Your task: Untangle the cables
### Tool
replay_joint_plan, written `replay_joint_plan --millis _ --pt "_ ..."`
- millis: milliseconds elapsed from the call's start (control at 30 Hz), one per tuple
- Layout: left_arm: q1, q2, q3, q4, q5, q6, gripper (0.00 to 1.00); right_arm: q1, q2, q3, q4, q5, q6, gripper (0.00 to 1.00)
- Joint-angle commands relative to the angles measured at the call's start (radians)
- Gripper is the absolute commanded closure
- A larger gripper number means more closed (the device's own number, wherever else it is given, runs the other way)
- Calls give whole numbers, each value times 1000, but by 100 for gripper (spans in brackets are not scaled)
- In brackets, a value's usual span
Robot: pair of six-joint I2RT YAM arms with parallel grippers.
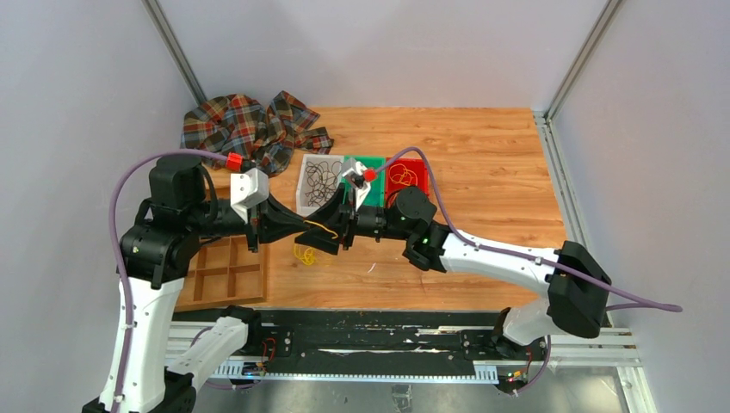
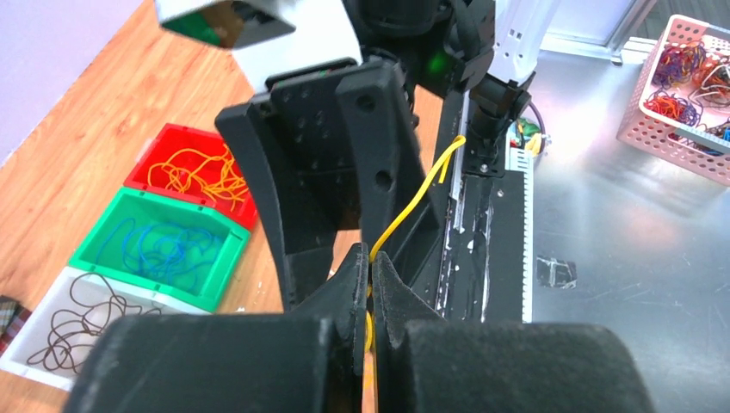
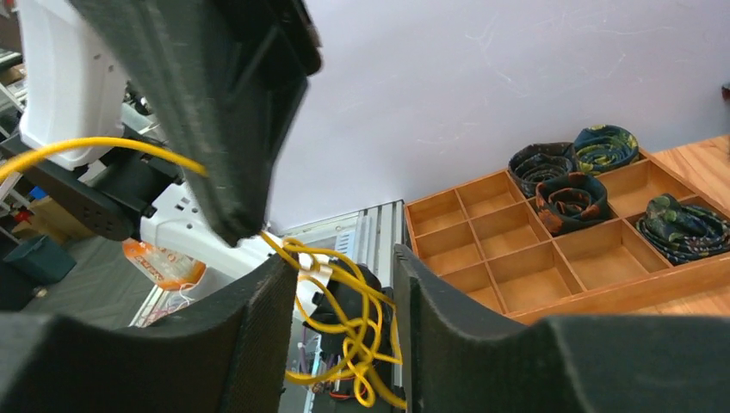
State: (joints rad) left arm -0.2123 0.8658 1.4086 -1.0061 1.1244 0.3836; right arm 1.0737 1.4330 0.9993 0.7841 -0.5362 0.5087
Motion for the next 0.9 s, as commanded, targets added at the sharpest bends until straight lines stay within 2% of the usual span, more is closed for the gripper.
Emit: replay_joint_plan --millis 0,100,300,467,767,867 --pt "-1 1 47 0 45 -37 97 15 28 31 70 90 32 57" --pt "-1 3 56 0 60 -52 97 17 29 22 68 183 11 57" --pt "-1 2 82 1 64 -62 97 20 55 -1 63 267 -3 62" --pt "-1 14 125 0 82 -82 97 20 88 -36 76 280 9 73" --pt "-1 32 200 0 81 -90 97 23 145 -101 101 307 22 72" --pt "-1 36 218 0 75 -90 97 25 152 -123 95 327 19 75"
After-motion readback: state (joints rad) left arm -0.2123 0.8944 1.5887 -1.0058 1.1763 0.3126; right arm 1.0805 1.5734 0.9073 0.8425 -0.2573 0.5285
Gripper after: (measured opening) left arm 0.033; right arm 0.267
